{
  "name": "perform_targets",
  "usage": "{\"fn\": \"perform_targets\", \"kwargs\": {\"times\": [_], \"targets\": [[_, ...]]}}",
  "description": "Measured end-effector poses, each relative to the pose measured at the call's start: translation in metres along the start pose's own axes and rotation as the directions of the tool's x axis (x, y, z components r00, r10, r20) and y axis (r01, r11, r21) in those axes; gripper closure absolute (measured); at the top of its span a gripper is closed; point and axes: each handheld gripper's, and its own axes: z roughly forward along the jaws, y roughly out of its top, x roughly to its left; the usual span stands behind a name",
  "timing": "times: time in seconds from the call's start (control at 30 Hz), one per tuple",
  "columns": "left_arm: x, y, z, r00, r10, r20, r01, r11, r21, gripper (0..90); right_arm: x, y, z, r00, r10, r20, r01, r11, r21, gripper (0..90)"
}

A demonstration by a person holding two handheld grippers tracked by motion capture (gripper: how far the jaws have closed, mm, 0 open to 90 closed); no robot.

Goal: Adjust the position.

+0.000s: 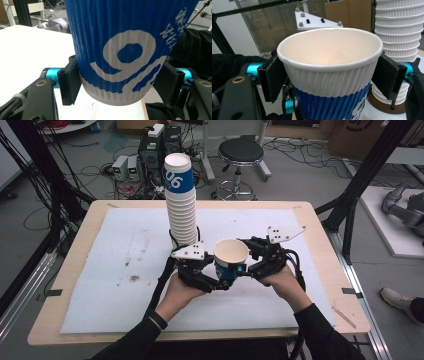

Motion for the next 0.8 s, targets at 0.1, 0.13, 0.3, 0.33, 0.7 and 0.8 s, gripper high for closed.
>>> {"fn": "perform_targets", "kwargs": {"times": [0.1,0.13,0.3,0.33,0.7,0.8], "targets": [[-0.001,0.000,0.000,1.0000,0.004,-0.006,-0.004,1.0000,0.002,29.6,0.000,0.000,0.000,1.0000,0.007,0.001,-0.007,1.000,0.004,20.9],[-0.001,0.000,0.000,0.9999,0.006,-0.008,-0.006,1.0000,0.000,29.2,0.000,0.000,0.000,1.0000,0.007,0.002,-0.007,1.000,0.003,20.9],[-0.002,0.002,-0.002,0.9998,0.002,-0.019,-0.003,0.9997,-0.024,23.1,-0.001,-0.001,0.000,0.9999,0.001,0.013,-0.001,1.000,0.007,20.9],[-0.002,0.002,-0.003,0.9998,-0.001,-0.022,0.000,0.9996,-0.027,22.3,-0.001,-0.001,0.000,0.9999,0.001,0.012,-0.001,1.000,0.008,20.9],[-0.002,0.007,-0.014,0.9984,0.009,-0.056,-0.011,0.9991,-0.041,17.4,-0.002,-0.001,-0.005,0.9996,0.000,0.030,0.000,1.000,0.005,20.9],[-0.002,0.010,-0.021,0.9973,0.019,-0.071,-0.021,0.9989,-0.041,17.0,-0.003,-0.001,-0.007,0.9992,-0.008,0.040,0.008,1.000,0.002,21.0]]}}
